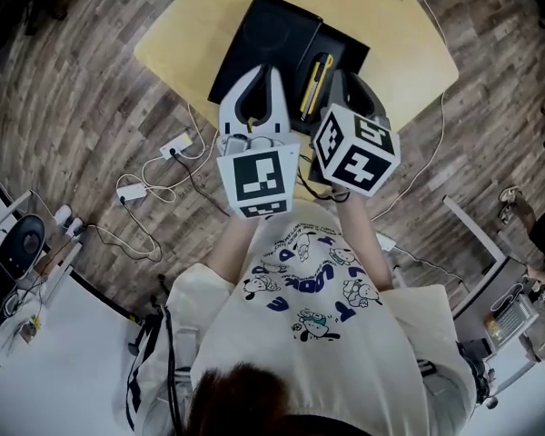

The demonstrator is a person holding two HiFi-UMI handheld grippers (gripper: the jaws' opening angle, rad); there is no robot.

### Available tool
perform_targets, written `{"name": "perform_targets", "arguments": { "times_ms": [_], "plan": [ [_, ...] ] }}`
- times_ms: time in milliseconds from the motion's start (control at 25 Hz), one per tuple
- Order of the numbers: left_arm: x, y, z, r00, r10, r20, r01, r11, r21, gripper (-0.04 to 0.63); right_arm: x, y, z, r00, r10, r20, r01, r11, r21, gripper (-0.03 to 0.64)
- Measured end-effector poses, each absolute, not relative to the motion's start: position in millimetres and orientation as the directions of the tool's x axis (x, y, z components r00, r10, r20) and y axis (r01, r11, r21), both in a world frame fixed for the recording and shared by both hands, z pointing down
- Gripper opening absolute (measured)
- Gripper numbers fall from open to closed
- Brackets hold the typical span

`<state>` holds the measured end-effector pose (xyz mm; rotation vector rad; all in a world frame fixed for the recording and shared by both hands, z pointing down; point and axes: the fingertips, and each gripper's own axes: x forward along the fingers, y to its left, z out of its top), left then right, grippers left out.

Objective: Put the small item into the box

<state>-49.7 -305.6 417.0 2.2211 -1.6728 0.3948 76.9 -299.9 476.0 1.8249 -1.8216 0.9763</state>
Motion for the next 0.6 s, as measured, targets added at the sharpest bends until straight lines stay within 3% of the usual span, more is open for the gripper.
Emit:
{"name": "perform_targets", "arguments": {
  "times_ms": [240, 600],
  "plan": [
    [-41.0, -299.4, 364.0, 0.268, -0.913, 0.307, -0.963, -0.262, 0.062, 0.025, 80.6, -295.6, 392.3, -0.070, -0.874, 0.482, -0.995, 0.025, -0.100, 0.044],
    [-31.4, -276.8, 304.3, 0.250, -0.953, 0.172, -0.968, -0.251, 0.017, 0.025, 83.4, -270.8, 332.3, -0.147, -0.940, 0.308, -0.987, 0.118, -0.113, 0.041]
  ]
}}
